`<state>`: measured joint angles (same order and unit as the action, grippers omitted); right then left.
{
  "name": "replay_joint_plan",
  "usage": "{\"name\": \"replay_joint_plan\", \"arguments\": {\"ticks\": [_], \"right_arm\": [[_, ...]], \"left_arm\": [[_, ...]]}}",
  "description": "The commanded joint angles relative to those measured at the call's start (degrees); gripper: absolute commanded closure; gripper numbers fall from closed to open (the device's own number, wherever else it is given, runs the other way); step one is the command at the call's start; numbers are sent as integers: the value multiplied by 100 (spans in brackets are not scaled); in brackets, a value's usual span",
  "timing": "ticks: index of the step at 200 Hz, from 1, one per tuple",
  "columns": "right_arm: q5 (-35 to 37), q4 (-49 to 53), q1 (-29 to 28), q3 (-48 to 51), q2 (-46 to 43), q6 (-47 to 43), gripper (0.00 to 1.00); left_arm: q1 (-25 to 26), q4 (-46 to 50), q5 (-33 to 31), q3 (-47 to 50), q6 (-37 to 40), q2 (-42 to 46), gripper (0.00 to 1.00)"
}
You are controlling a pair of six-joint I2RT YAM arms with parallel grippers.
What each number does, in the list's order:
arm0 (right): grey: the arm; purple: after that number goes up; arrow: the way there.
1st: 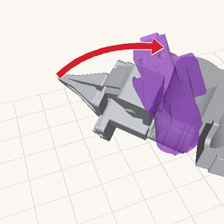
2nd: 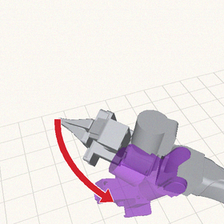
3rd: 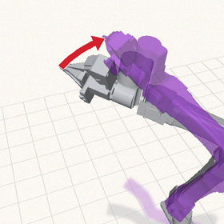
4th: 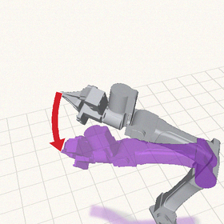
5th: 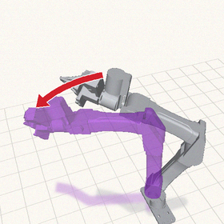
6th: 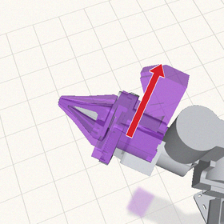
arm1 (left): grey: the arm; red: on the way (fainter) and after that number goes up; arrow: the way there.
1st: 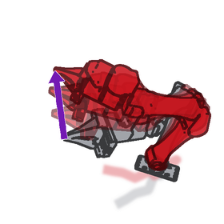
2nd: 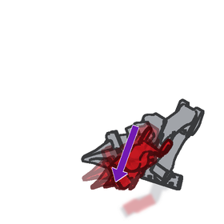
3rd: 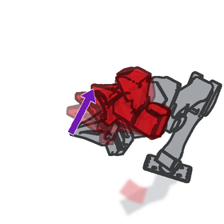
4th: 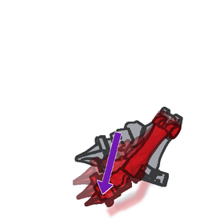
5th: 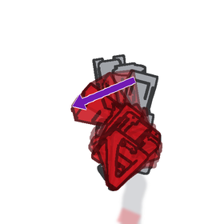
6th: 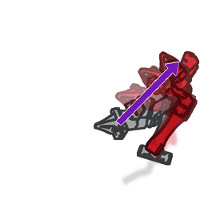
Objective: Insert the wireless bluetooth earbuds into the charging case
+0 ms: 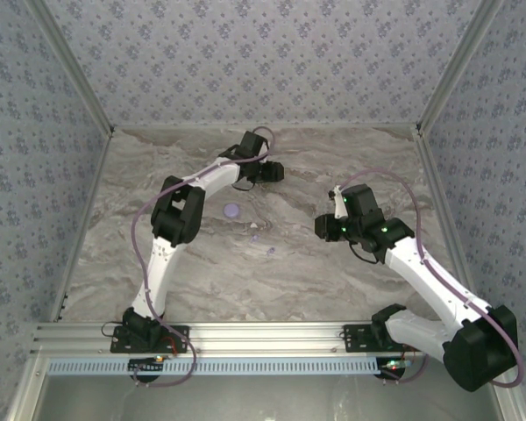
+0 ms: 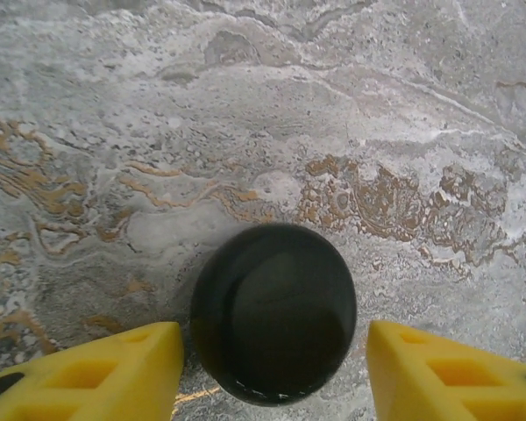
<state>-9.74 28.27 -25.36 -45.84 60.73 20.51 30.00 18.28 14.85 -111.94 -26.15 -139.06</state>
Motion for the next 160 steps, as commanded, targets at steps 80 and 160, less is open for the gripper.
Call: {"name": "replay_joint_plan", "arguments": {"ticks": [80, 160], "right_arm": [[272, 83, 17, 83, 42, 6, 70], [376, 41, 116, 114, 80, -171, 65]], "left_arm": [[4, -3, -1629, 1830, 705, 2306, 38], [13, 531, -2623, 4015, 398, 4305, 34]]}}
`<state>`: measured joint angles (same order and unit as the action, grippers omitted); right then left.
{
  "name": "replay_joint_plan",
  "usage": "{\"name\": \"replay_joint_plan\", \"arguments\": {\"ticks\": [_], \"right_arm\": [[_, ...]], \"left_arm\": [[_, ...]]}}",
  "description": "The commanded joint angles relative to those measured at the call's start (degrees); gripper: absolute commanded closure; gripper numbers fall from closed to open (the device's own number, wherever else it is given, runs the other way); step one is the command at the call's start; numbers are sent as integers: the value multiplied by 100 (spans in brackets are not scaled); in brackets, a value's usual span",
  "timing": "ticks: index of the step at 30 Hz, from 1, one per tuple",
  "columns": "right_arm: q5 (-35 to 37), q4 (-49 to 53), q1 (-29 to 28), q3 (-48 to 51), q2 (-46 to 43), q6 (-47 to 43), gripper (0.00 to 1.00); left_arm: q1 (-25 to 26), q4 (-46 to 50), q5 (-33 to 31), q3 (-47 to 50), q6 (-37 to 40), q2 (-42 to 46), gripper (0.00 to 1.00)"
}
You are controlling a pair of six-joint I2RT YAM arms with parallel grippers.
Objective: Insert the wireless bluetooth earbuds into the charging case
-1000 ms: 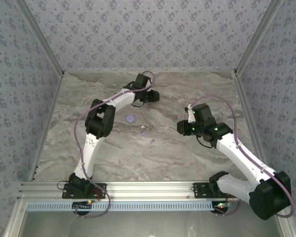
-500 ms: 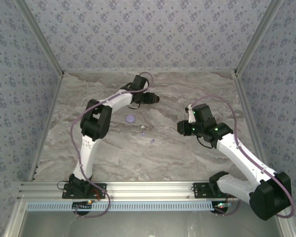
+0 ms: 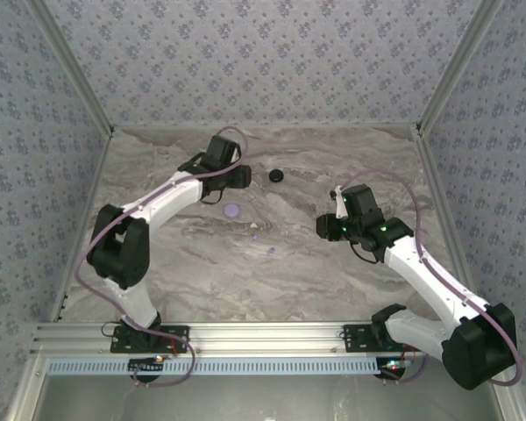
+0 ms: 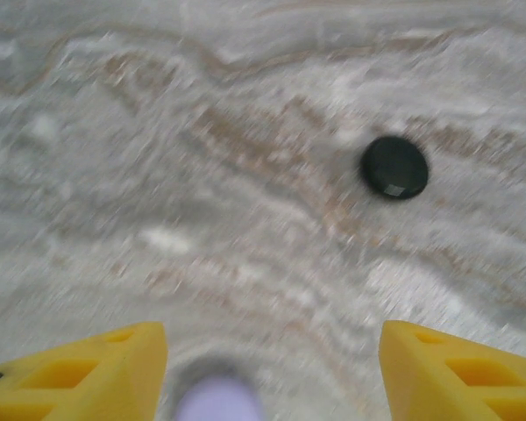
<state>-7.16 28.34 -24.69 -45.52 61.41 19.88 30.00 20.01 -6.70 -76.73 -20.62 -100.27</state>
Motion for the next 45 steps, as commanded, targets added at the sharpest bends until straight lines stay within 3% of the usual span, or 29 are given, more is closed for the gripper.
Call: {"name": "replay_joint_plan", "arguments": {"ticks": [1, 8, 19, 37, 45], "right_arm": [[114, 33, 50, 80, 7, -112, 65], [65, -34, 52, 130, -59, -51, 58], [22, -31, 49, 165, -116, 20, 53], [92, 70, 44, 164, -195, 68, 52], [111, 83, 45, 160, -191, 48, 52]], "left_arm": [[14, 374, -488, 506, -176, 436, 34], [161, 970, -799, 927, -253, 677, 31], [245, 816, -515, 861, 80, -1, 24], [220, 921, -283, -169, 322, -1426, 27], [113, 909, -110, -273, 240, -1652, 34]]}}
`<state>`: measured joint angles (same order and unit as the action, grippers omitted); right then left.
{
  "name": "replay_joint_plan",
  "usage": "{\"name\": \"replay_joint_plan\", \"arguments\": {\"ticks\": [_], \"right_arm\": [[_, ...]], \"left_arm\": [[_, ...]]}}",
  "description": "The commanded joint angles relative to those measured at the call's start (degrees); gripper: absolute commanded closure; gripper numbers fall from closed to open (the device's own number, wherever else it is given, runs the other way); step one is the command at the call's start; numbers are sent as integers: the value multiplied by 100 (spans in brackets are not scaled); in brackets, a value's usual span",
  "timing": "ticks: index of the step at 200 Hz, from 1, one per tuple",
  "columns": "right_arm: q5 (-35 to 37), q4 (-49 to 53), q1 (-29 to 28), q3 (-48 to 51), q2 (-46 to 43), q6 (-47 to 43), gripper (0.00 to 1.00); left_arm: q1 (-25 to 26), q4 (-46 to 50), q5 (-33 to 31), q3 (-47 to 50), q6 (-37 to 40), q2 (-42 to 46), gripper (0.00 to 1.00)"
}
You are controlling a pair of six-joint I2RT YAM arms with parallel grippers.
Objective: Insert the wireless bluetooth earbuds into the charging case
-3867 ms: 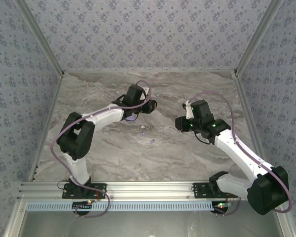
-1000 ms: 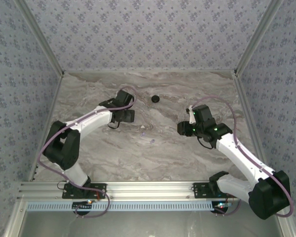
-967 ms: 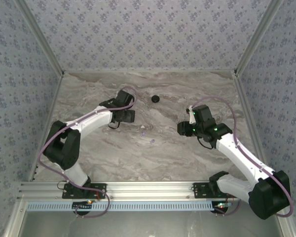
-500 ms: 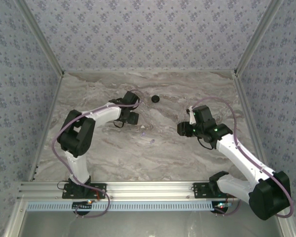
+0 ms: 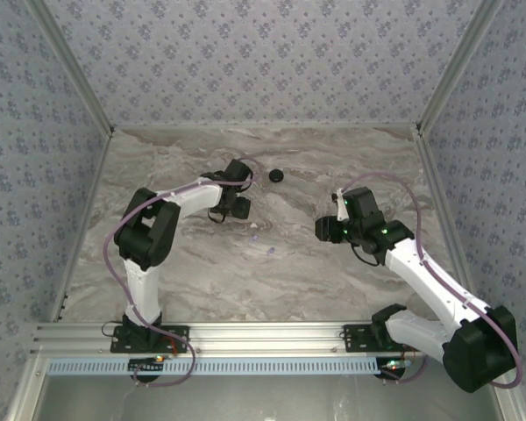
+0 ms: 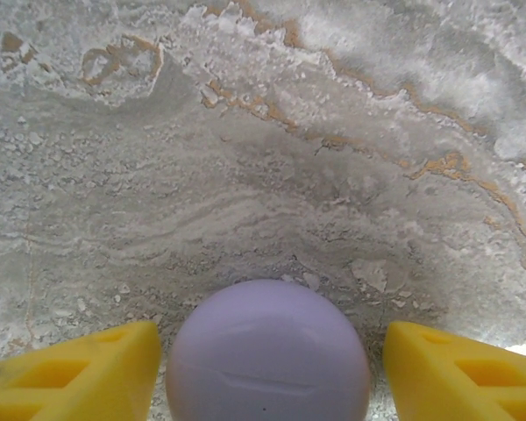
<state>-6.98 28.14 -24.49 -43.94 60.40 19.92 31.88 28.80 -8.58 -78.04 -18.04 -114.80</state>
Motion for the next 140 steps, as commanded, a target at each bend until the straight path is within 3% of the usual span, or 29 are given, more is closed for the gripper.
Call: {"name": "replay_joint_plan", "arguments": {"ticks": [1, 74, 140], "right_arm": [[89, 95, 26, 5, -81, 47, 52], [105, 86, 31, -15, -20, 15, 52], [127, 94, 33, 48, 12, 7, 52]], "left_arm": [[-72, 22, 94, -129, -24, -207, 35], [-11, 63, 177, -130, -140, -175, 49], [695, 274, 299, -613, -615, -281, 54]]}}
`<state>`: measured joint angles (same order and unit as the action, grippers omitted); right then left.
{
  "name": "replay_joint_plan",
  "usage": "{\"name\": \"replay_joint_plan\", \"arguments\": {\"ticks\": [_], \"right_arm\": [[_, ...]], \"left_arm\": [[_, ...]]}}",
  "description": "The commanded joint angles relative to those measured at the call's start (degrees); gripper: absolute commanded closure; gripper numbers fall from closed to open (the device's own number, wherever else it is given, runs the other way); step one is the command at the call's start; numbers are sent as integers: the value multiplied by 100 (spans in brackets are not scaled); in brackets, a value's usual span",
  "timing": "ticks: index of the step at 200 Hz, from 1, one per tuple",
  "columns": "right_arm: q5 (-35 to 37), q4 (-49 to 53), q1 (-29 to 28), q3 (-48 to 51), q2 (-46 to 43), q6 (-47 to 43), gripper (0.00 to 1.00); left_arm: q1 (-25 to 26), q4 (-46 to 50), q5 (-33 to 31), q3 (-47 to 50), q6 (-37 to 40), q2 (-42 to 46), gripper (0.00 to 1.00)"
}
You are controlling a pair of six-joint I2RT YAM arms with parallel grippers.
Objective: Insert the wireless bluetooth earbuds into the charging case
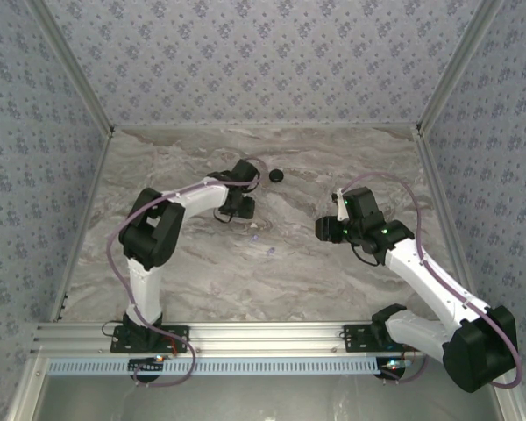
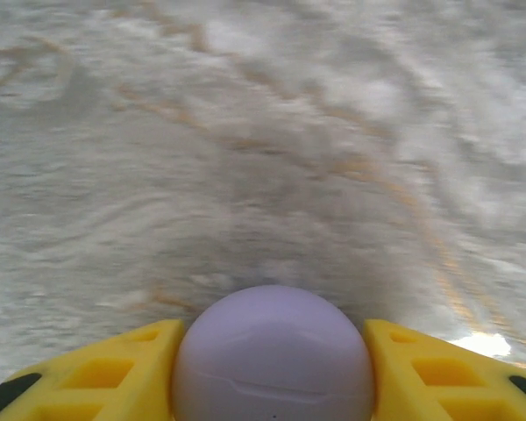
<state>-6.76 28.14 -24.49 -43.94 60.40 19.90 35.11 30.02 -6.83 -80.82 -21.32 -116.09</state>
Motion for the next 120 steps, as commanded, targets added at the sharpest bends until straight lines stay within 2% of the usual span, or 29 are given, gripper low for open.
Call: {"name": "replay_joint_plan", "arguments": {"ticks": [1, 85, 120], "right_arm": [[105, 90, 33, 46, 9, 12, 52], [105, 67, 49, 202, 24, 44, 52], [71, 25, 54, 259, 96, 58, 52]], "left_arm": [[377, 157, 127, -350, -295, -152, 54], [1101, 441, 216, -1324, -613, -990, 54], [1151, 397, 278, -1336, -636, -985, 47]]}}
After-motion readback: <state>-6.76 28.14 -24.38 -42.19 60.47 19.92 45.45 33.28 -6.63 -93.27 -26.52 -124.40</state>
